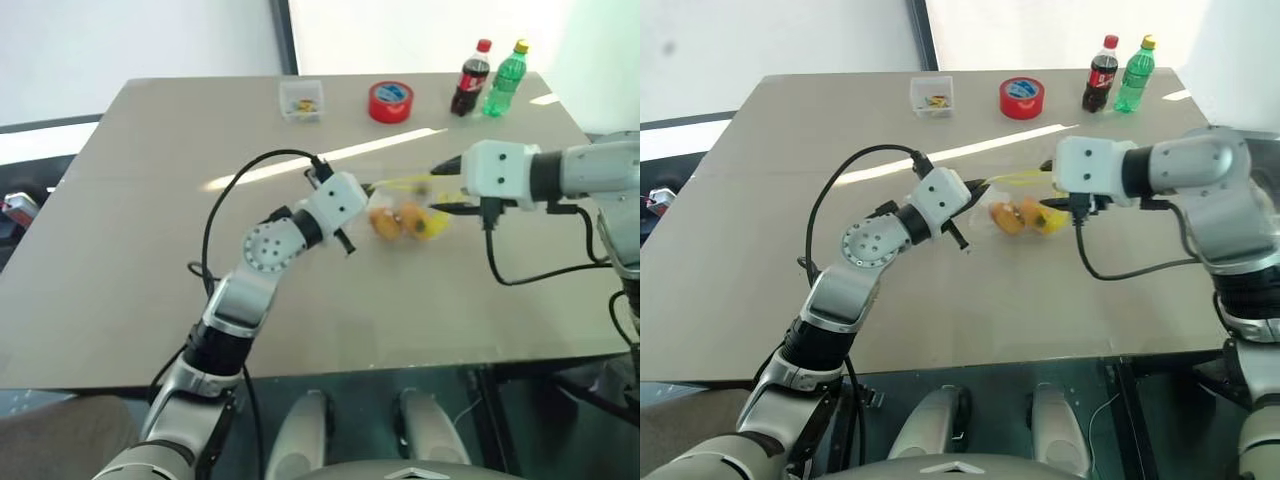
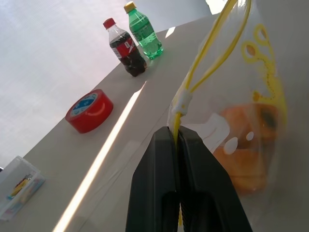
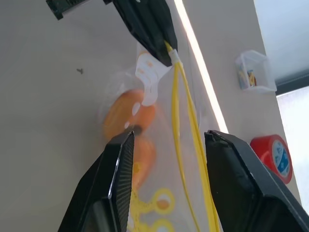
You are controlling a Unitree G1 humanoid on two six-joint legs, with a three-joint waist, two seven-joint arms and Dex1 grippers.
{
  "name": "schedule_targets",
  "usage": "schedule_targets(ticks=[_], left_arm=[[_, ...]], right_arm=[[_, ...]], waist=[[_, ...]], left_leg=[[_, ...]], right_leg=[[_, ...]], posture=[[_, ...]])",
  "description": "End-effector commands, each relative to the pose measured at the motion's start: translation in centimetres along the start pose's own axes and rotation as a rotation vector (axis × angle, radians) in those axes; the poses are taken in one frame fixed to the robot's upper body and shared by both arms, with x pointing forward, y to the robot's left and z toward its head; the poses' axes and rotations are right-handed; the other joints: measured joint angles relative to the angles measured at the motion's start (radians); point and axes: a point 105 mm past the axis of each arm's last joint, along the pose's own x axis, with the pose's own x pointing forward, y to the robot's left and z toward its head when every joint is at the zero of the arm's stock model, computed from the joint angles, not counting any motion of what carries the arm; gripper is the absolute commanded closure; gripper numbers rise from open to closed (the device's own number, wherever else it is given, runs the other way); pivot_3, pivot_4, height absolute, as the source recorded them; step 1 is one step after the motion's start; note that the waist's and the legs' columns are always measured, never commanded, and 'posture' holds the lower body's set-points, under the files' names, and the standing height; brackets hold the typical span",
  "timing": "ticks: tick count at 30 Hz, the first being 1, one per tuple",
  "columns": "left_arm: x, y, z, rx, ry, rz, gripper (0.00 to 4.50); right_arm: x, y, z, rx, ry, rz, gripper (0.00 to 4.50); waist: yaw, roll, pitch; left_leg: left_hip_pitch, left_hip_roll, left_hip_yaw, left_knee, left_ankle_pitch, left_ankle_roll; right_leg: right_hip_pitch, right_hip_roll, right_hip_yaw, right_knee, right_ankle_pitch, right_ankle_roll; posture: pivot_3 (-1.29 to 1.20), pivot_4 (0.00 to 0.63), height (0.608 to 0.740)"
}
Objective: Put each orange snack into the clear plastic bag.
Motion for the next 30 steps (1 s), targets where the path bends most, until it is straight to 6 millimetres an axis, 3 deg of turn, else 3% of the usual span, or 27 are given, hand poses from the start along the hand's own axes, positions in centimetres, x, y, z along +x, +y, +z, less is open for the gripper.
schedule_targets(ticks=[1,9,19,23,30], left_arm=[[0.0,0.2,2.3,0.054,-0.057,-0.007,4.50],[-0.3,0.2,2.6,0.083,-0.036,-0.008,4.50],[-0.6,0.5,2.4,0.092,-0.019,-0.015,4.50],[-0.7,0.5,2.2,0.107,-0.008,-0.019,4.50],[-0.7,0.6,2.2,0.072,-0.003,-0.048,4.50]], right_arm=[[1.2,-1.3,1.5,-0.043,-0.048,-0.074,2.16],[3.8,-0.5,2.5,-0.111,-0.096,-0.062,2.16],[4.5,-0.2,2.6,-0.179,-0.094,-0.031,2.16],[4.5,-0.2,2.4,-0.190,-0.090,-0.028,3.50],[4.8,-0.7,2.5,-0.258,-0.076,-0.043,3.50]], waist=[[0.000,0.000,0.000],[0.002,0.000,0.000],[0.001,0.000,0.000],[0.001,0.000,0.000],[0.001,0.000,0.000]], left_leg=[[0.000,0.000,0.000,0.000,0.000,0.000],[-0.001,0.000,0.000,0.000,0.000,0.000],[-0.001,0.000,0.000,0.000,0.000,0.000],[-0.001,0.000,0.000,0.000,0.000,0.000],[-0.001,0.000,0.001,0.000,0.000,0.000]], right_leg=[[0.000,0.000,0.000,0.000,0.000,0.000],[0.000,0.000,-0.002,0.000,0.000,0.000],[0.000,0.000,-0.002,0.000,0.000,0.000],[0.000,0.000,-0.002,0.000,0.000,0.000],[0.000,0.000,-0.002,0.000,0.000,0.000]], posture=[[0.00,0.150,0.740],[0.00,0.150,0.740],[0.00,0.150,0.740],[0.00,0.150,0.740],[0.00,0.150,0.740]])
